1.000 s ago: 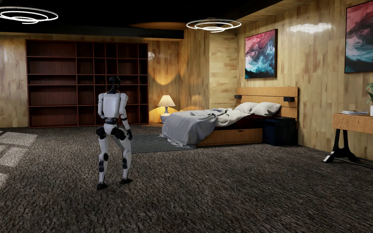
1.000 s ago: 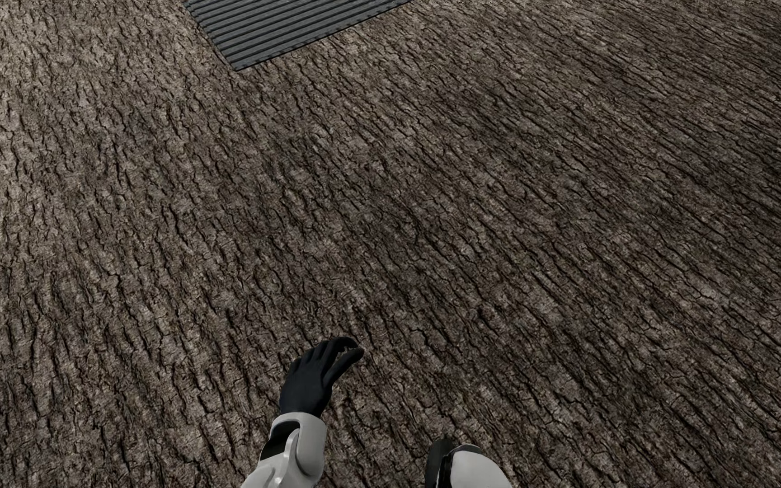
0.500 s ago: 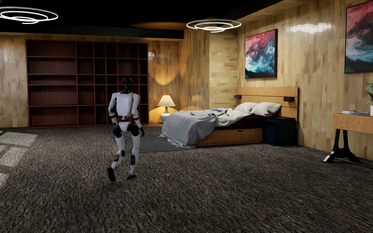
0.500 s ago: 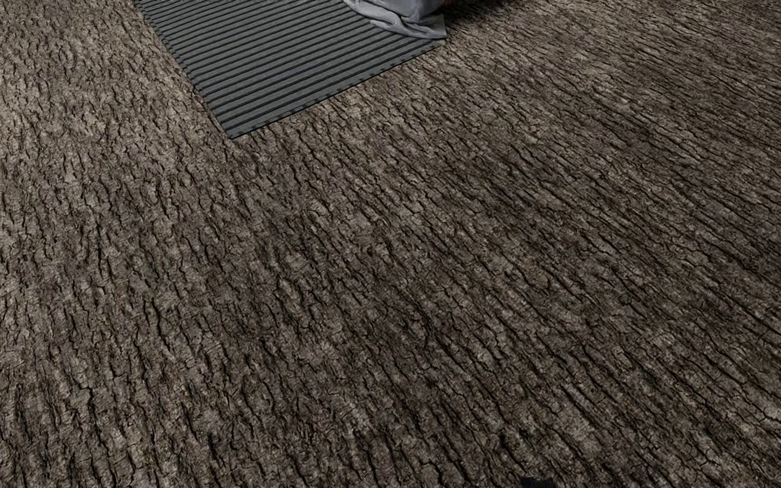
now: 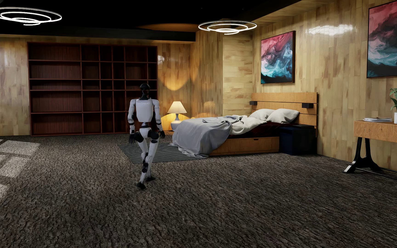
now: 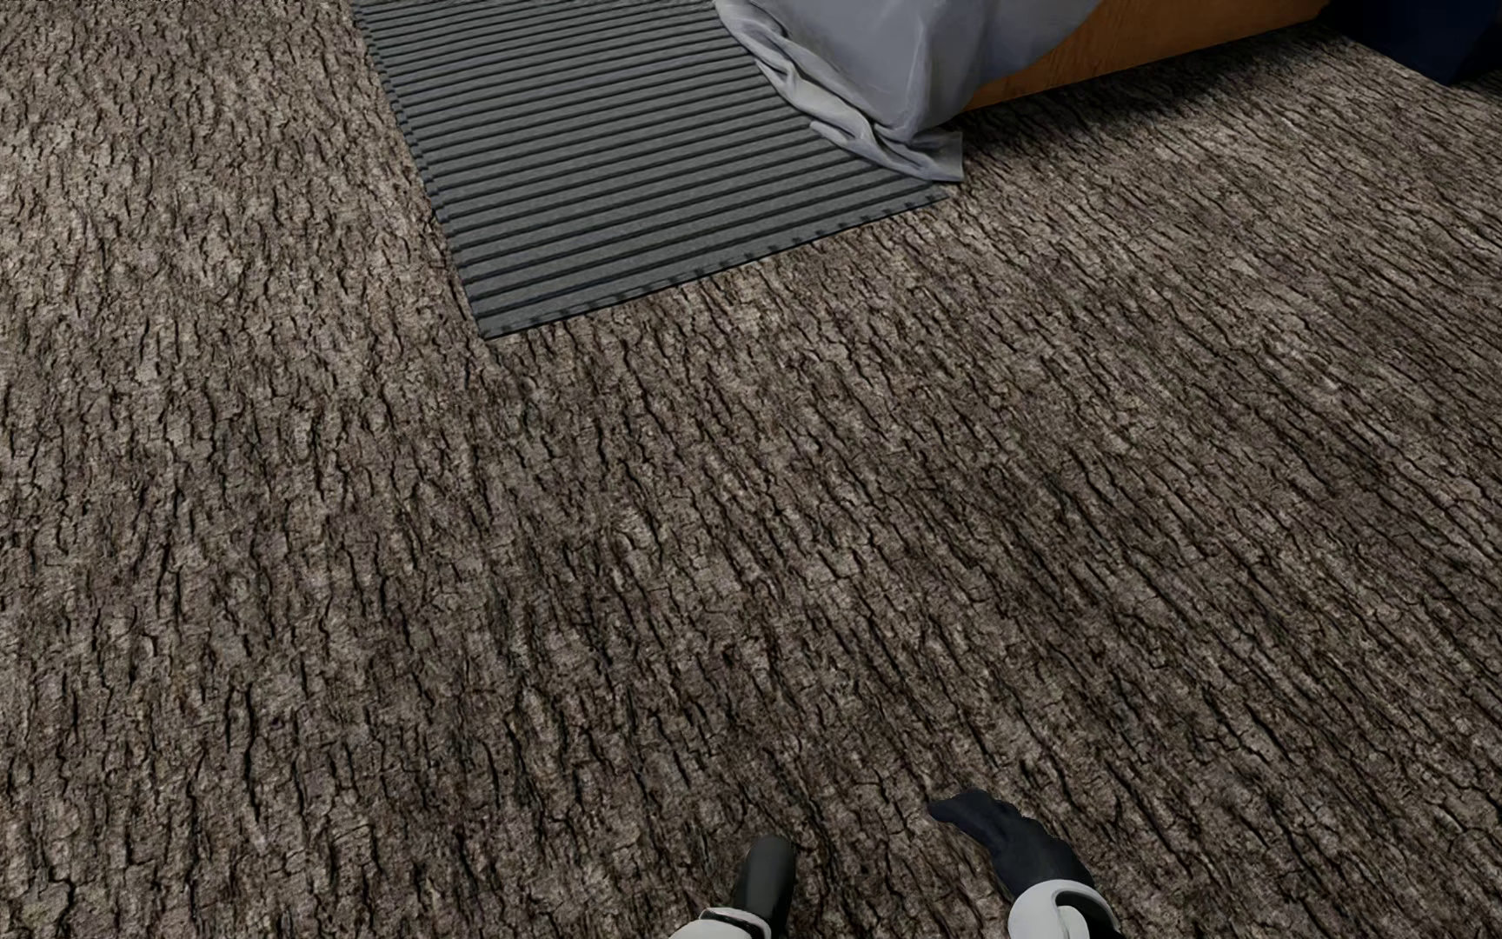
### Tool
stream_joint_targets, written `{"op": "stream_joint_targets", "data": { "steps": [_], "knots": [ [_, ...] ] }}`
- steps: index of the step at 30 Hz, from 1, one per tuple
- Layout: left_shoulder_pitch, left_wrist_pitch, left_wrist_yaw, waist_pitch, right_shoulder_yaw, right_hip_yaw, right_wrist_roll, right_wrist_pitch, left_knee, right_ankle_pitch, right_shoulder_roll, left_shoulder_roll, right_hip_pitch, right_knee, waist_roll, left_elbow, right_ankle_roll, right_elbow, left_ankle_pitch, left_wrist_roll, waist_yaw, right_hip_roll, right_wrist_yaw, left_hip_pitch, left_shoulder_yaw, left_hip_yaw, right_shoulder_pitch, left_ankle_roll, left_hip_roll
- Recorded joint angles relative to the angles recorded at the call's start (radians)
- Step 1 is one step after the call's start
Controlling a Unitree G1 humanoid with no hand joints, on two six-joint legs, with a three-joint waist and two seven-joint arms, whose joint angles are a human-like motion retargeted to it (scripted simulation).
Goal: Walk towards bed
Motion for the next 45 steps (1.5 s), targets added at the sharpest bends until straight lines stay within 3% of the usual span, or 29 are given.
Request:
{"op": "stream_joint_targets", "data": {
  "steps": [2,3,4,5,7,8,10,12,14,16,19,20,22,23,25,26,27,28,29,30,31,32,33,36,38,41,42,44,45],
  "knots": [
    [-0.023,0.019,-0.010,-0.002,0.012,0.030,0.006,0.035,0.096,0.110,-0.001,-0.031,0.017,0.076,-0.053,0.065,0.046,0.030,-0.029,0.021,0.007,-0.040,0.008,0.015,0.027,0.045,0.034,0.033,-0.026],
    [-0.045,0.026,-0.019,0.001,0.035,0.062,0.002,0.049,0.129,0.207,-0.006,-0.044,-0.009,0.164,-0.080,0.094,0.131,0.047,-0.076,0.032,0.010,-0.063,0.027,0.033,0.041,0.069,0.052,0.043,-0.038],
    [-0.070,0.027,-0.023,0.005,0.083,0.074,-0.012,0.047,0.157,0.305,-0.023,-0.057,-0.055,0.288,-0.103,0.115,0.173,0.059,-0.125,0.043,0.017,-0.077,0.064,0.053,0.056,0.099,0.062,0.050,-0.043],
    [-0.096,0.022,-0.019,0.010,0.154,0.041,-0.035,0.025,0.184,0.414,-0.058,-0.072,-0.119,0.447,-0.122,0.130,0.175,0.057,-0.173,0.053,0.027,-0.099,0.113,0.076,0.068,0.134,0.068,0.055,-0.043],
    [-0.168,-0.002,0.003,0.025,0.266,-0.033,-0.064,-0.041,0.235,0.569,-0.156,-0.098,-0.277,0.766,-0.158,0.158,0.175,-0.003,-0.264,0.080,0.034,-0.232,0.194,0.128,0.073,0.198,0.088,0.061,-0.057],
    [-0.209,-0.010,0.008,0.034,0.269,-0.013,-0.046,-0.041,0.255,0.519,-0.182,-0.107,-0.359,0.889,-0.177,0.164,0.175,-0.046,-0.306,0.101,0.025,-0.287,0.197,0.160,0.061,0.220,0.109,0.062,-0.074],
    [-0.296,-0.028,0.026,0.048,0.182,0.050,0.046,0.012,0.280,0.315,-0.183,-0.110,-0.518,1.026,-0.209,0.184,0.162,-0.122,-0.378,0.140,-0.003,-0.368,0.107,0.236,0.048,0.242,0.182,0.063,-0.115],
    [-0.384,-0.028,0.045,0.053,0.078,0.061,0.130,0.074,0.256,0.159,-0.138,-0.117,-0.647,0.972,-0.223,0.167,0.084,-0.139,-0.420,0.148,-0.034,-0.409,-0.014,0.333,0.071,0.242,0.237,0.063,-0.143],
    [-0.443,-0.066,0.070,0.049,0.020,0.049,0.164,0.110,0.213,0.090,-0.115,-0.111,-0.733,0.757,-0.219,0.112,0.048,-0.125,-0.438,0.138,-0.066,-0.420,-0.049,0.421,0.082,0.220,0.260,0.061,-0.158],
    [-0.494,-0.117,0.088,0.037,0.015,0.008,0.152,0.122,0.170,0.140,-0.107,-0.087,-0.770,0.429,-0.203,0.041,0.015,-0.075,-0.447,0.131,-0.096,-0.419,-0.023,0.493,0.054,0.189,0.257,0.057,-0.161],
    [-0.525,-0.165,0.097,0.010,0.016,-0.034,0.098,0.135,0.064,0.187,-0.090,-0.055,-0.754,-0.078,-0.172,-0.057,0.082,0.009,-0.433,0.096,-0.121,-0.381,0.042,0.616,-0.008,0.146,0.245,0.054,-0.162],
    [-0.521,-0.170,0.092,0.003,0.006,-0.016,0.085,0.136,0.045,0.191,-0.079,-0.046,-0.762,-0.105,-0.163,-0.084,0.161,0.026,-0.431,0.085,-0.126,-0.369,0.054,0.659,-0.031,0.134,0.245,0.051,-0.163],
    [-0.490,-0.172,0.093,-0.010,-0.021,0.012,0.072,0.130,0.024,0.340,-0.043,-0.030,-0.784,-0.002,-0.138,-0.122,0.028,0.045,-0.411,0.068,-0.136,-0.335,0.060,0.731,-0.069,0.126,0.246,0.054,-0.147],
    [-0.460,-0.167,0.119,-0.016,-0.034,0.011,0.064,0.128,0.040,0.389,-0.027,-0.031,-0.779,0.064,-0.120,-0.117,-0.013,0.052,-0.379,0.064,-0.142,-0.322,0.058,0.758,-0.079,0.132,0.249,0.055,-0.135],
    [-0.395,-0.107,0.178,-0.025,-0.076,-0.009,0.052,0.135,0.115,0.335,0.008,-0.054,-0.760,0.150,-0.077,-0.024,-0.065,0.055,-0.238,0.076,-0.160,-0.292,0.048,0.766,-0.085,0.146,0.248,0.052,-0.098],
    [-0.380,-0.060,0.163,-0.027,-0.109,-0.029,0.055,0.136,0.196,0.299,0.030,-0.072,-0.732,0.153,-0.055,0.059,-0.077,0.045,-0.145,0.084,-0.171,-0.281,0.038,0.735,-0.096,0.139,0.249,0.005,-0.075],
    [-0.382,-0.027,0.100,-0.025,-0.143,-0.055,0.064,0.127,0.311,0.267,0.053,-0.082,-0.699,0.146,-0.036,0.150,-0.084,0.029,-0.046,0.097,-0.181,-0.273,0.026,0.681,-0.127,0.142,0.252,-0.043,-0.047],
    [-0.389,-0.012,0.006,-0.021,-0.170,-0.087,0.074,0.122,0.462,0.236,0.076,-0.074,-0.665,0.143,-0.020,0.216,-0.089,0.011,0.041,0.137,-0.190,-0.265,0.031,0.610,-0.182,0.153,0.238,-0.153,-0.007],
    [-0.400,-0.010,-0.063,-0.017,-0.182,-0.123,0.076,0.106,0.619,0.204,0.094,-0.048,-0.631,0.144,-0.004,0.246,-0.095,-0.002,0.103,0.191,-0.196,-0.253,0.035,0.530,-0.244,0.173,0.229,-0.221,0.046],
    [-0.400,0.003,-0.068,-0.012,-0.180,-0.156,0.066,0.093,0.759,0.174,0.102,-0.017,-0.592,0.141,0.011,0.229,-0.102,-0.006,0.111,0.228,-0.197,-0.236,0.035,0.451,-0.278,0.186,0.213,-0.242,0.098],
    [-0.384,0.031,-0.022,-0.006,-0.166,-0.183,0.044,0.090,0.868,0.146,0.102,0.011,-0.551,0.141,0.026,0.175,-0.111,0.003,0.084,0.227,-0.194,-0.215,0.033,0.371,-0.265,0.180,0.187,-0.243,0.129],
    [-0.351,0.055,0.036,-0.001,-0.150,-0.203,0.017,0.076,0.935,0.118,0.095,0.030,-0.509,0.144,0.039,0.102,-0.120,0.041,0.046,0.188,-0.188,-0.194,0.015,0.300,-0.220,0.171,0.169,-0.227,0.151],
    [-0.311,0.049,0.072,0.004,-0.141,-0.215,-0.006,0.067,0.960,0.089,0.081,0.052,-0.465,0.147,0.048,0.034,-0.125,0.103,-0.033,0.122,-0.179,-0.175,0.006,0.239,-0.164,0.160,0.134,-0.210,0.166],
    [-0.235,-0.014,0.058,0.013,-0.119,-0.227,-0.062,0.073,0.804,0.015,0.054,0.082,-0.327,0.140,0.058,-0.087,-0.134,0.181,-0.275,-0.057,-0.130,-0.133,0.022,0.096,-0.034,0.123,0.045,-0.097,0.168],
    [-0.215,-0.022,0.068,0.011,-0.098,-0.222,-0.075,0.040,0.547,-0.008,0.033,0.095,-0.243,0.105,0.052,-0.110,-0.135,0.155,-0.297,-0.061,-0.092,-0.118,0.009,0.043,-0.026,0.114,0.007,-0.065,0.139],
    [-0.185,-0.008,0.072,-0.004,-0.055,-0.193,-0.065,-0.007,0.095,-0.025,-0.001,0.068,-0.124,0.022,0.032,-0.080,-0.128,0.108,-0.191,-0.047,-0.048,-0.093,0.000,0.023,-0.016,0.140,-0.027,-0.067,0.107],
    [-0.174,0.001,0.077,-0.010,-0.039,-0.177,-0.053,-0.008,-0.029,-0.029,-0.009,0.047,-0.091,0.003,0.024,-0.054,-0.125,0.101,-0.177,-0.046,-0.037,-0.086,0.000,0.027,-0.008,0.136,-0.040,-0.063,0.094],
    [-0.145,0.024,0.095,-0.020,-0.012,-0.135,-0.033,0.010,-0.102,-0.037,-0.010,0.010,-0.025,-0.013,0.004,0.023,-0.115,0.105,-0.142,-0.029,-0.020,-0.079,0.000,0.029,0.005,0.113,-0.061,-0.107,0.072],
    [-0.133,0.040,0.098,-0.024,0.000,-0.114,-0.026,0.021,-0.065,-0.020,-0.007,-0.013,0.007,-0.013,-0.009,0.075,-0.108,0.108,-0.067,-0.013,-0.012,-0.087,0.003,0.032,0.007,0.092,-0.060,-0.038,0.051]
  ]
}}
